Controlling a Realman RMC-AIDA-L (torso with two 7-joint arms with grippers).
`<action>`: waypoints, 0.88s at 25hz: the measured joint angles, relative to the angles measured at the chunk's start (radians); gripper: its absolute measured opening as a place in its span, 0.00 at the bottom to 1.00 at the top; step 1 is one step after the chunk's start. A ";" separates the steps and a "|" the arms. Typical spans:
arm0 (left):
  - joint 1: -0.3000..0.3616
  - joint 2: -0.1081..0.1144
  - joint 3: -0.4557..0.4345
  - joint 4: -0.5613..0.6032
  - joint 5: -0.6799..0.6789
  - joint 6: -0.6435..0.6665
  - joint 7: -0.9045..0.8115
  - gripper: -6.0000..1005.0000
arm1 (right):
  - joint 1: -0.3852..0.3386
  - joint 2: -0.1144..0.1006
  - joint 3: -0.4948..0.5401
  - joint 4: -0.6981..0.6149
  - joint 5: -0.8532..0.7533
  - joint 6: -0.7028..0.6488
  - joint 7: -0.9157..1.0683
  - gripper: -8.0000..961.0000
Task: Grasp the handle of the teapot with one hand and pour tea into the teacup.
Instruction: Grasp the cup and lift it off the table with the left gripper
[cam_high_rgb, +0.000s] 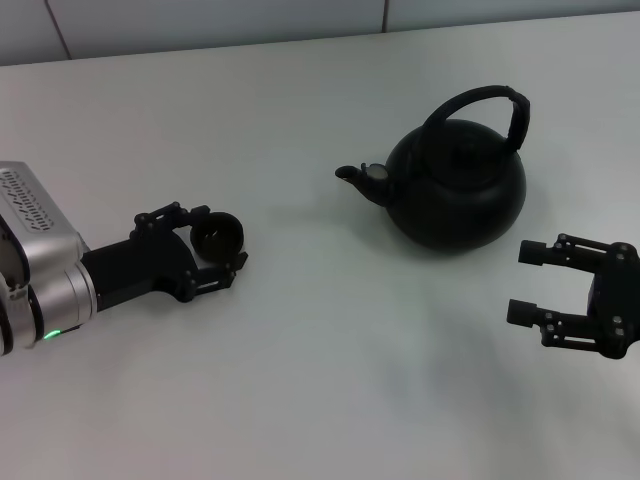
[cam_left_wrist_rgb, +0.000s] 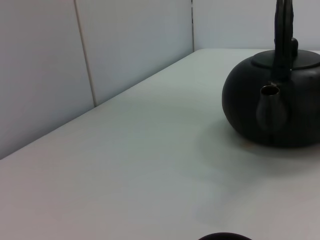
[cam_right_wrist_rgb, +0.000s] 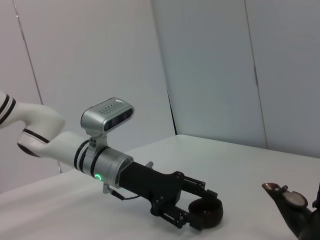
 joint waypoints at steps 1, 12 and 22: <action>0.000 0.000 -0.001 0.000 -0.001 0.000 0.000 0.83 | 0.000 0.000 0.000 0.000 0.000 0.000 0.000 0.78; -0.006 0.000 -0.008 0.003 -0.005 0.020 -0.004 0.69 | 0.000 0.000 0.000 0.000 0.000 0.000 0.000 0.78; -0.069 -0.001 -0.008 -0.049 -0.008 0.085 -0.012 0.69 | 0.003 0.000 0.000 0.000 0.000 0.000 0.000 0.78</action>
